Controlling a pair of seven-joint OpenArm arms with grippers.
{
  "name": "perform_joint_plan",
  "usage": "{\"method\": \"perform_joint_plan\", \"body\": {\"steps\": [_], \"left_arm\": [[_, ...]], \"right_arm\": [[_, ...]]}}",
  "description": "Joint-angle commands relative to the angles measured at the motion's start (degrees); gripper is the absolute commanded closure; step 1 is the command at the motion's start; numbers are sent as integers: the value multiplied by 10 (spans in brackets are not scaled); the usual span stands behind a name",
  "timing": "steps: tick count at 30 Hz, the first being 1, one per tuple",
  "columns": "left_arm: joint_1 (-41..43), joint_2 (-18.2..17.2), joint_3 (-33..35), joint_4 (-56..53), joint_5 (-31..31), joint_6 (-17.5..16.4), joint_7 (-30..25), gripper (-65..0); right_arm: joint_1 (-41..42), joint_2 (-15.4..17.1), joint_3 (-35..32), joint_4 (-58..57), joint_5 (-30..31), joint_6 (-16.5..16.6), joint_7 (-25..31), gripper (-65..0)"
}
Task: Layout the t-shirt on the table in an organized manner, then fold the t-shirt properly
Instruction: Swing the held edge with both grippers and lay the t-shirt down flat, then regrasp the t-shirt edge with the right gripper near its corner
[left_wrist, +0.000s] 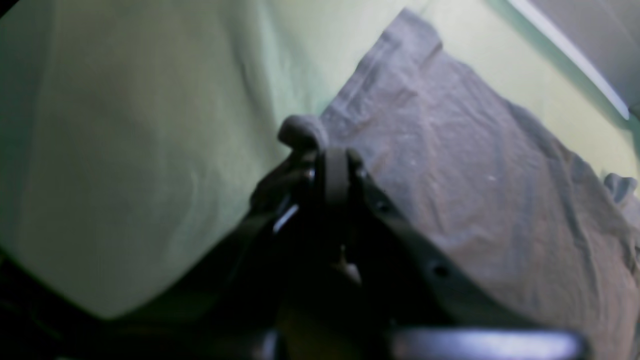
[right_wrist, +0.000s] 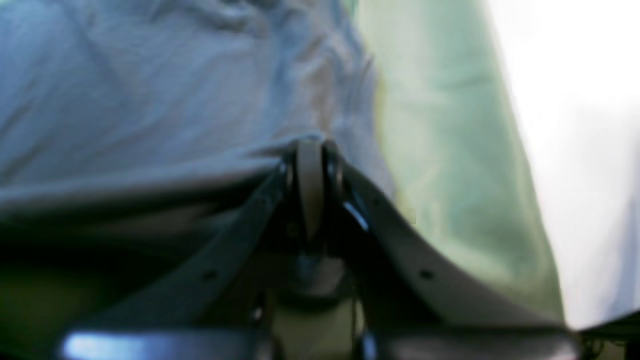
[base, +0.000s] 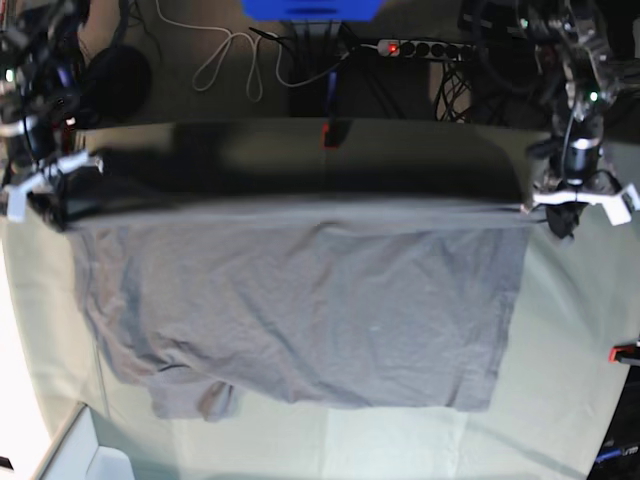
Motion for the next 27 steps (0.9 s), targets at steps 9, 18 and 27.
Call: {"method": "perform_joint_plan", "body": {"steps": [9, 18, 27], "left_arm": [[-103, -39, 27, -85, 1, 1, -17, 0], [-153, -39, 30, -138, 1, 1, -17, -62], [-157, -39, 30, -149, 1, 1, -19, -309]], "right_arm": [[151, 11, 1, -94, -104, -2, 18, 0], [214, 12, -76, -172, -153, -2, 19, 0], [258, 38, -129, -233, -153, -2, 48, -196]]}}
